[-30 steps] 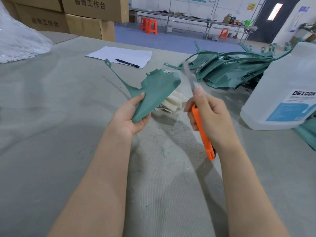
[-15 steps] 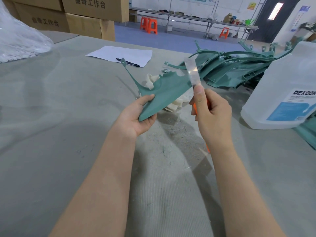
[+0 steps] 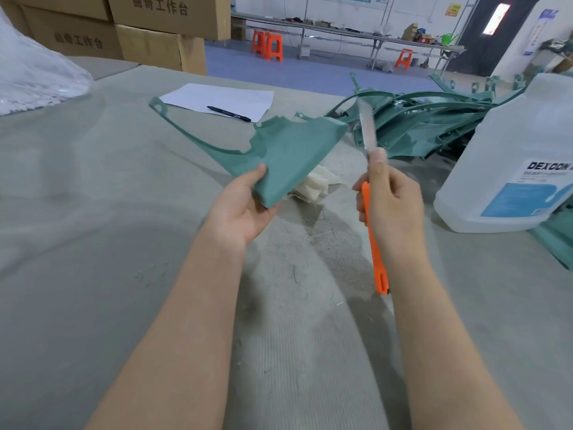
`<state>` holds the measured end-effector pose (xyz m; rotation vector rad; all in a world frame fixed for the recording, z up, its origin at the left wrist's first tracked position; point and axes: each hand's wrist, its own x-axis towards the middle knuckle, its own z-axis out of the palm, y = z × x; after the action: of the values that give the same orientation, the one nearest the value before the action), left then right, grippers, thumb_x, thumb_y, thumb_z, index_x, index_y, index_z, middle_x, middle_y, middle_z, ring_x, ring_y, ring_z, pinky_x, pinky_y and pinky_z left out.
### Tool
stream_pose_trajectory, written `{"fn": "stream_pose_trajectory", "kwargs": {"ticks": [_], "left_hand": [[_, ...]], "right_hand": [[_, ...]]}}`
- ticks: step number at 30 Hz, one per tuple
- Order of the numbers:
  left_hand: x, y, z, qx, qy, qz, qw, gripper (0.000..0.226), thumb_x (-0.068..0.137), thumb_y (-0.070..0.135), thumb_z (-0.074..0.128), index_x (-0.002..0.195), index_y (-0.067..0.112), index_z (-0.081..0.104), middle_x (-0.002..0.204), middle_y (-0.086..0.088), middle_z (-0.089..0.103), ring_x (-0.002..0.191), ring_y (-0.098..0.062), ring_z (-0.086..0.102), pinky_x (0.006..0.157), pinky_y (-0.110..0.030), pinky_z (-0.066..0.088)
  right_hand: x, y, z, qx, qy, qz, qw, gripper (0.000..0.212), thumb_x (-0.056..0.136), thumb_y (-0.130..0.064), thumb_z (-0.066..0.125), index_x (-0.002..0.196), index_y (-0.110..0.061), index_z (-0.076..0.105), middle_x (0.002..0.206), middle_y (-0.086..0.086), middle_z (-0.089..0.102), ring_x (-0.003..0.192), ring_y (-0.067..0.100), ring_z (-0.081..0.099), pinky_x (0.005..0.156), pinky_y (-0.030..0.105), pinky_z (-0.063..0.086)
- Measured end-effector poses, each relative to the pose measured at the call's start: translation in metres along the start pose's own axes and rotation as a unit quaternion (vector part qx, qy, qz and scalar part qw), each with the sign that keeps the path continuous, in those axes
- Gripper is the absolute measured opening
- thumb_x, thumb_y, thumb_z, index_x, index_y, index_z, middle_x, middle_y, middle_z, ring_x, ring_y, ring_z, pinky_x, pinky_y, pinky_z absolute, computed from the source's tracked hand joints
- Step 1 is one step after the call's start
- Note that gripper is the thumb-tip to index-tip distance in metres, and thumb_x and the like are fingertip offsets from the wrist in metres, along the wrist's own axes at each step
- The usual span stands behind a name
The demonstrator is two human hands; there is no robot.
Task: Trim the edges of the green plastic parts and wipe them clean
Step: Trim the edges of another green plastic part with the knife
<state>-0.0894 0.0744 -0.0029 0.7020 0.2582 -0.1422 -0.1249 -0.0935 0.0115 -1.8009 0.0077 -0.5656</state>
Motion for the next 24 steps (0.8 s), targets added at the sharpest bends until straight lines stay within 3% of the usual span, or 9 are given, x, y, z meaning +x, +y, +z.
{"fn": "stream_pose_trajectory", "kwargs": {"ticks": [4, 6, 9, 15, 24], "left_hand": [[0.002, 0.0, 0.0, 0.02, 0.008, 0.029, 0.999, 0.008, 0.097, 0.014, 0.053, 0.098, 0.015, 0.061, 0.085, 0.001, 0.072, 0.076, -0.013, 0.067, 0.056, -0.023, 0.055], [0.003, -0.002, 0.001, 0.036, 0.003, 0.045, 0.998, 0.009, 0.096, 0.013, 0.054, 0.101, 0.015, 0.062, 0.09, 0.0, 0.072, 0.075, -0.013, 0.069, 0.054, -0.023, 0.055], [0.002, -0.003, 0.001, 0.067, -0.018, 0.063, 0.996, 0.012, 0.097, 0.013, 0.054, 0.105, 0.014, 0.063, 0.09, 0.0, 0.074, 0.073, -0.013, 0.072, 0.055, -0.026, 0.056], [-0.001, -0.004, 0.003, 0.11, -0.029, 0.087, 0.99, 0.012, 0.096, 0.012, 0.053, 0.104, 0.015, 0.062, 0.084, 0.003, 0.074, 0.067, -0.009, 0.071, 0.051, -0.021, 0.053], [0.001, -0.002, -0.001, 0.112, -0.006, 0.083, 0.99, 0.01, 0.092, 0.013, 0.056, 0.1, 0.014, 0.062, 0.079, 0.002, 0.073, 0.066, -0.01, 0.068, 0.049, -0.02, 0.049]], "right_hand": [[0.008, -0.002, -0.015, 0.13, 0.01, 0.096, 0.987, 0.043, 0.092, -0.055, 0.055, 0.079, -0.014, 0.058, 0.055, -0.009, 0.053, 0.046, 0.009, 0.042, 0.047, 0.022, 0.038], [0.011, -0.003, -0.02, 0.18, 0.001, 0.118, 0.977, 0.029, 0.09, -0.042, 0.066, 0.087, -0.015, 0.059, 0.067, -0.008, 0.062, 0.045, 0.008, 0.04, 0.046, 0.019, 0.036], [0.01, -0.003, -0.021, 0.18, -0.015, 0.112, 0.977, 0.014, 0.09, -0.027, 0.068, 0.081, -0.018, 0.062, 0.084, -0.002, 0.072, 0.044, 0.009, 0.038, 0.047, 0.02, 0.035], [0.007, -0.006, -0.02, 0.129, -0.015, 0.111, 0.985, 0.014, 0.092, -0.02, 0.064, 0.081, -0.012, 0.068, 0.088, 0.005, 0.076, 0.044, 0.01, 0.037, 0.048, 0.022, 0.034], [0.005, -0.01, -0.017, 0.12, -0.028, 0.079, 0.989, 0.02, 0.091, -0.006, 0.059, 0.072, -0.01, 0.062, 0.07, 0.001, 0.071, 0.044, 0.011, 0.036, 0.045, 0.021, 0.031]]}}
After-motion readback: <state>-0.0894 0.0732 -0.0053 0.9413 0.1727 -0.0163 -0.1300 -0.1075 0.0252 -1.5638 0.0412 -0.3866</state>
